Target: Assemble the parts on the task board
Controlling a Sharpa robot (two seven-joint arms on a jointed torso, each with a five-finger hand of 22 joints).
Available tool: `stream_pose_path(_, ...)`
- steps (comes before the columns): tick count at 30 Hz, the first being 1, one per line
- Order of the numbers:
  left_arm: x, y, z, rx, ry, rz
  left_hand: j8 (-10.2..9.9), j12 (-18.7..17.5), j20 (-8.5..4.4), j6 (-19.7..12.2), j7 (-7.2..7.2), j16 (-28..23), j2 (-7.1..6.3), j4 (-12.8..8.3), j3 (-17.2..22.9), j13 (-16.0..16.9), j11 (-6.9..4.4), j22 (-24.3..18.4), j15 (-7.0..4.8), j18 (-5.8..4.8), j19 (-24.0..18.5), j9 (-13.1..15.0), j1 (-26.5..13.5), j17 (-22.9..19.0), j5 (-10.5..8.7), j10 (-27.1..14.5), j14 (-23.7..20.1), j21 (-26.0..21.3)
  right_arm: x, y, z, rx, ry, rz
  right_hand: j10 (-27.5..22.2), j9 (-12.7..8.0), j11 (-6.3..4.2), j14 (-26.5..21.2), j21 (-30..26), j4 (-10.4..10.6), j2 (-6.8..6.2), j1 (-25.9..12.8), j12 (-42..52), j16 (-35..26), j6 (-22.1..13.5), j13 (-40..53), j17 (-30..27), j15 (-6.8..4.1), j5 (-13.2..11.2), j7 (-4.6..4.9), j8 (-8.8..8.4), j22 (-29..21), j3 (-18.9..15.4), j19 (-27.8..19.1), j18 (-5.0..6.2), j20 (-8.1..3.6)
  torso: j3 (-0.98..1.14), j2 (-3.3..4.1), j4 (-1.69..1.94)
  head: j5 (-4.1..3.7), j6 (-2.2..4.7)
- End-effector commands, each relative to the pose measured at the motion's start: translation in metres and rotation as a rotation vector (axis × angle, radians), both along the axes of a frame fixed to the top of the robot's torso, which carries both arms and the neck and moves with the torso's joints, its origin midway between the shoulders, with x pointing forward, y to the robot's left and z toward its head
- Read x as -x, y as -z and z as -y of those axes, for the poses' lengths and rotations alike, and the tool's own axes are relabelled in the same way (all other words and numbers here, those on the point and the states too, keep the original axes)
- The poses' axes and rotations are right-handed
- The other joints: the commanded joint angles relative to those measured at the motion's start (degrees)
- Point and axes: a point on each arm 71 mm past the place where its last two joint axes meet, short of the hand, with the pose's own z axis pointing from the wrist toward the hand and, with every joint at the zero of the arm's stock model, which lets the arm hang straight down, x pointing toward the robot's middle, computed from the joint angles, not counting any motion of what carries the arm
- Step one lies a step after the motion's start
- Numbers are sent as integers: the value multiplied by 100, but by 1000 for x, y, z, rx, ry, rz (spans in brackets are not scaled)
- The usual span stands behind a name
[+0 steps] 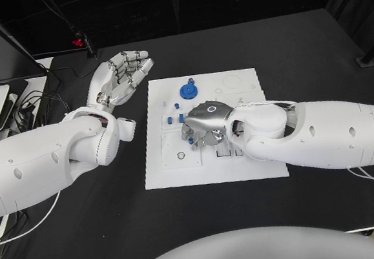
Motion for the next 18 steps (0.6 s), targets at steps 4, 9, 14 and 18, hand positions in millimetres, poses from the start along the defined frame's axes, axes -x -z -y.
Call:
stream_pose_path(4, 3, -7, 3, 26, 38, 87, 34, 30, -11, -33, 760, 39, 53, -5, -38, -5, -2, -5, -7, -18, 49, -5, -9, -5, 37, -41, -16, 20, -1, -9, 3, -114, 16, 73, -63, 13, -17, 262, -100, -24, -2, -141, 30, -318, -83, 10, 151, 16, -9, 10, -33, 1085, -7, 115, 96, 36, 3, 1, 2, -8, 6)
stream_pose_path(9, 3, -6, 2, 26, 39, 87, 38, 34, -11, -35, 760, 44, 58, -5, -40, -6, -2, -6, -7, -18, 49, -7, -6, -10, 40, -42, -17, 21, 0, -17, 12, -234, 26, 115, -27, 19, -36, 257, -80, -50, 28, -133, 50, -359, -84, 14, 89, -1, -7, 55, -32, 1093, 45, 137, 90, 23, 3, -2, -3, -19, 21)
stream_pose_path(14, 3, -6, 2, 25, 37, 86, 42, 40, -11, -38, 761, 50, 64, -6, -43, -8, -1, -7, -7, -18, 50, -9, -1, -17, 44, -45, -17, 21, 3, -28, 36, -372, 63, 102, -21, 17, -42, 270, -83, -60, 52, -131, 47, -370, -114, 9, 81, -12, -5, 160, -43, 1090, 97, 146, 90, 9, -5, -12, 0, -38, 44)
stream_pose_path(18, 3, -6, 1, 25, 36, 86, 42, 40, -11, -38, 761, 51, 64, -6, -44, -8, -1, -7, -7, -18, 50, -10, -1, -18, 45, -45, -18, 21, -2, -43, 60, -449, 116, 69, -50, 17, -14, 300, -27, -19, 39, -268, 38, -334, -141, 7, 151, 8, 7, 239, -47, 1119, 79, 188, 72, 17, -5, -15, 4, -97, 82)
